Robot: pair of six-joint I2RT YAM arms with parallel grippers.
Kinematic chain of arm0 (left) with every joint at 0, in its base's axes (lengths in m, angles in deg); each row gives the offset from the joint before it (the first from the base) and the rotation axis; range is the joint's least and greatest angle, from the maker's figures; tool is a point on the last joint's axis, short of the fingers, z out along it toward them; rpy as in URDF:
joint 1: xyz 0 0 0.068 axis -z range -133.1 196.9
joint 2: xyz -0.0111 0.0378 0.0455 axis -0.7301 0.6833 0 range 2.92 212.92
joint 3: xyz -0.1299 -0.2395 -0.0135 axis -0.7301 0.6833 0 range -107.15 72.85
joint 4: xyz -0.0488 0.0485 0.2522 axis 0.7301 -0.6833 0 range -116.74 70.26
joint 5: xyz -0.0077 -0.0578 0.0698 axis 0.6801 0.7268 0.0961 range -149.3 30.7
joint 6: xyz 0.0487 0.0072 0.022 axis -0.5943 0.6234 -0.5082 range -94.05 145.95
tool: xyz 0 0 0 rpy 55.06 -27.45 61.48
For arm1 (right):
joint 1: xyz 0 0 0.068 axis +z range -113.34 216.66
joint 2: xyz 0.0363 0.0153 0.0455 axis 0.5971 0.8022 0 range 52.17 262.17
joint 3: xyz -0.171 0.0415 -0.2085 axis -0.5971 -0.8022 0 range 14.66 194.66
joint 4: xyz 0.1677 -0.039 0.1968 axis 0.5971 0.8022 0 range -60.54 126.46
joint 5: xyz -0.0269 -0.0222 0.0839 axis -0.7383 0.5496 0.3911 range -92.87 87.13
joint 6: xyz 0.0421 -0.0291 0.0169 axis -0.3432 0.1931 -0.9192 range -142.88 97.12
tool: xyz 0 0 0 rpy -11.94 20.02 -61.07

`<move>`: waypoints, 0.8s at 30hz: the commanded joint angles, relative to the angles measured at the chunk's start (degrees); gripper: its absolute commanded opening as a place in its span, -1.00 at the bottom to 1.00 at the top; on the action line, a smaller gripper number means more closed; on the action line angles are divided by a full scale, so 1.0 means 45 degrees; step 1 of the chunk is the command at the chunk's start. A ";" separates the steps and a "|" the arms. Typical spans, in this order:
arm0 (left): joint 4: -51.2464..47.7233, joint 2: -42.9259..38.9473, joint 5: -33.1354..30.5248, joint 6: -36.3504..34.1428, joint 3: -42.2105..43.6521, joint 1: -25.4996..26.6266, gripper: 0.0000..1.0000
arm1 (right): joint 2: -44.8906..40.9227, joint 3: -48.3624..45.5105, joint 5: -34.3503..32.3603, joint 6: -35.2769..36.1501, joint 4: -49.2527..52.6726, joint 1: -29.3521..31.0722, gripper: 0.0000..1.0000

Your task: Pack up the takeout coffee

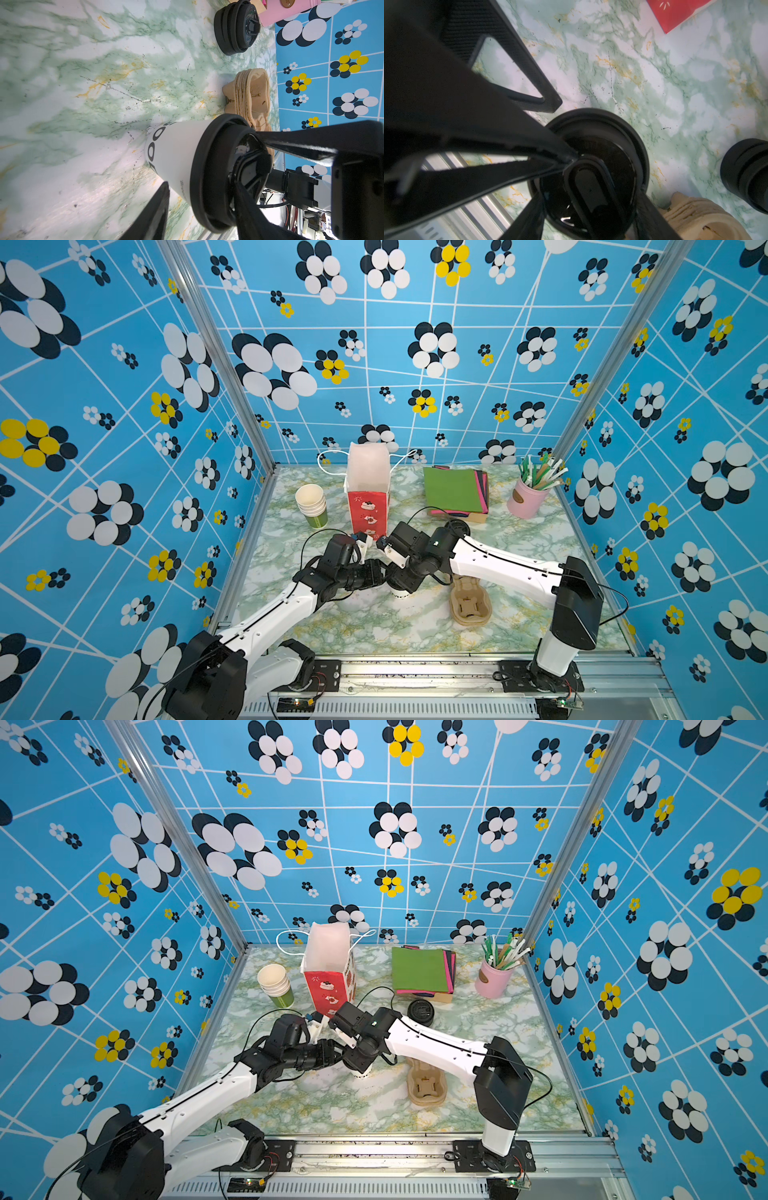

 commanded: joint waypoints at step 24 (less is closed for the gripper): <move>-0.4547 0.0501 -0.1683 -0.1980 -0.0210 0.0156 -0.09 | 0.1067 -0.1052 0.0600 -0.0206 0.0685 0.0049 0.27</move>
